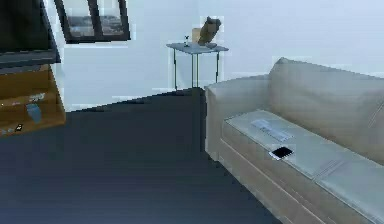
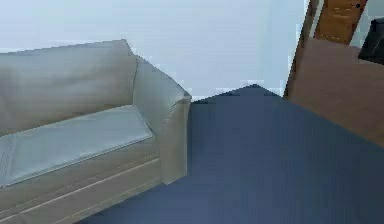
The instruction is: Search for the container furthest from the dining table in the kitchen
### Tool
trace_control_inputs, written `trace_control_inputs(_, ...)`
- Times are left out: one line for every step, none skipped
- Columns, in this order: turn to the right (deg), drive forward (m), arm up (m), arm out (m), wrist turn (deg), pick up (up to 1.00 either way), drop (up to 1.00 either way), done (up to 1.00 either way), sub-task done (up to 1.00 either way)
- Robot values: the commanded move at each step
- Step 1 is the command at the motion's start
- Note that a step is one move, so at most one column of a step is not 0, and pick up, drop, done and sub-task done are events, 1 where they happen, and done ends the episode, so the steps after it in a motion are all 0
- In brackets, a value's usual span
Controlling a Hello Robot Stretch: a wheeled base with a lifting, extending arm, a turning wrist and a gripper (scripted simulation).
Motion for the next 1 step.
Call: trace_control_inputs(45.0, 0.0, 0.0, 0.0, 0.0, 0.0, 0.0, 0.0, 0.0)
